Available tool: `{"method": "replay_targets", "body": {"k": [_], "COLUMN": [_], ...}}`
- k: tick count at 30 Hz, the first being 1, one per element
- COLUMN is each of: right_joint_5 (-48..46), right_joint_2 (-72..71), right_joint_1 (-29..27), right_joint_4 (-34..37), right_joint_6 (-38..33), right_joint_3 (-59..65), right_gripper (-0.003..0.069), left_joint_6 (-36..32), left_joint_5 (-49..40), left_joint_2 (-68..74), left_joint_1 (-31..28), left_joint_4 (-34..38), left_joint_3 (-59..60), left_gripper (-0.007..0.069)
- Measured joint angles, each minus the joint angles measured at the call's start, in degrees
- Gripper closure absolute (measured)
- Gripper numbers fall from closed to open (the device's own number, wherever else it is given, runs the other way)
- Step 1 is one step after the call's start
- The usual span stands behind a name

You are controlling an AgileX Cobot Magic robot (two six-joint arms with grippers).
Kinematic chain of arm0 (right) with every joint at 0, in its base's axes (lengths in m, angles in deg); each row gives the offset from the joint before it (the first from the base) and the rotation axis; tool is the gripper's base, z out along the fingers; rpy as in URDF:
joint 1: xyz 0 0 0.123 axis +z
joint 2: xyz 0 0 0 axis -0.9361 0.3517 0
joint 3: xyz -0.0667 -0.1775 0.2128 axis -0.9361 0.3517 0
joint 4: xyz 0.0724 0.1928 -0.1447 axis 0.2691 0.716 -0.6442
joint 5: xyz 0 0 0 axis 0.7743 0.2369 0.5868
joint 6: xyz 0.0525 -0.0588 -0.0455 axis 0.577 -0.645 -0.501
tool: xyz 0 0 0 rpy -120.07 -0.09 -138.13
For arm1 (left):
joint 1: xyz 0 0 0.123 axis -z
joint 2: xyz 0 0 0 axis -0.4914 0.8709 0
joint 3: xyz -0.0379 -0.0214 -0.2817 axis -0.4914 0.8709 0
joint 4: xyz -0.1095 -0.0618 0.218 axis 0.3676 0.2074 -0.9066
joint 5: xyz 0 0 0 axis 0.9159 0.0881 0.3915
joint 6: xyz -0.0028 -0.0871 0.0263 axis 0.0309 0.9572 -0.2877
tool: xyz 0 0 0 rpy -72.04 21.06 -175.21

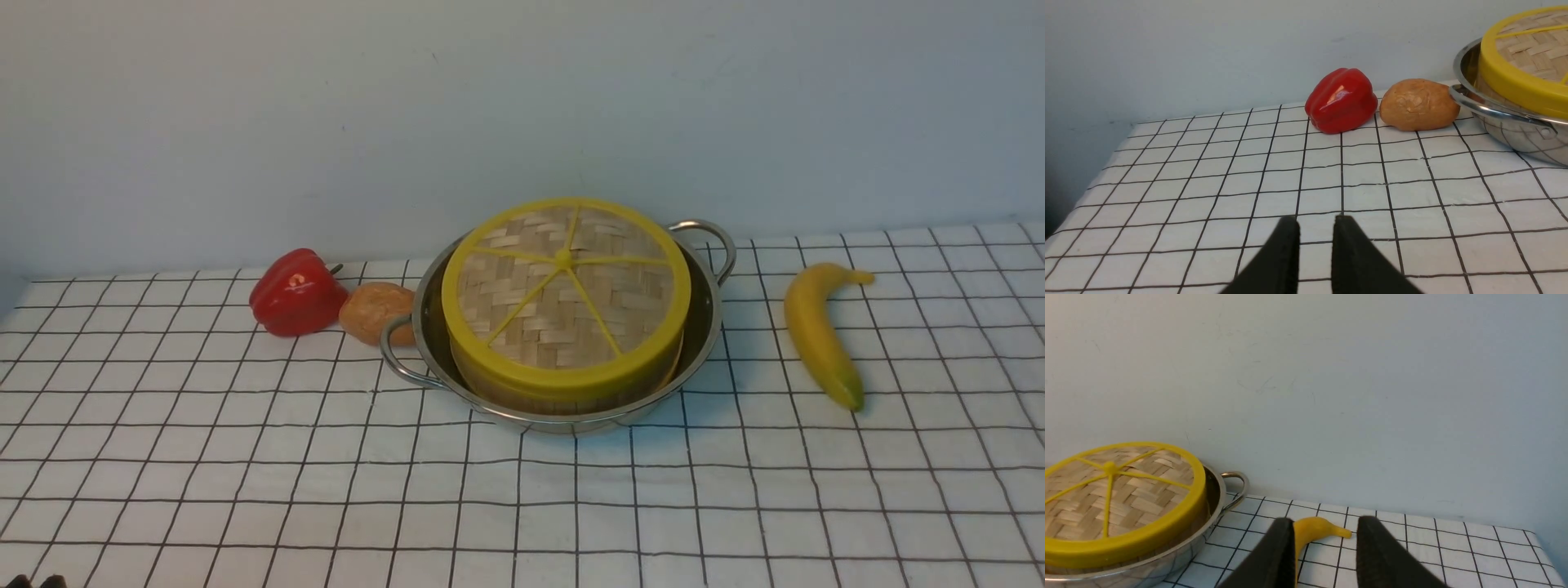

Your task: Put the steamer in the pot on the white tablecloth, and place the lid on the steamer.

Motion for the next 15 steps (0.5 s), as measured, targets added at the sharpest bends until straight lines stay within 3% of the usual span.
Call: {"method": "replay_targets", "body": {"k": [15], "right_joint_5": [2.83], "right_joint_2": [-13.92], "right_joint_1": [0.00], "right_joint_4": [-3.87], "right_joint_6": [0.00], "right_joint_3": [9.53], "right_gripper": [0.0419], "left_joint_6": [0.00], "left_joint_5": [0.00], "left_joint_2": [0.00], "left_joint_1": [0.00], "left_joint_4": [0.00], "left_joint_3": [0.00], "left_gripper": [0.0485]}}
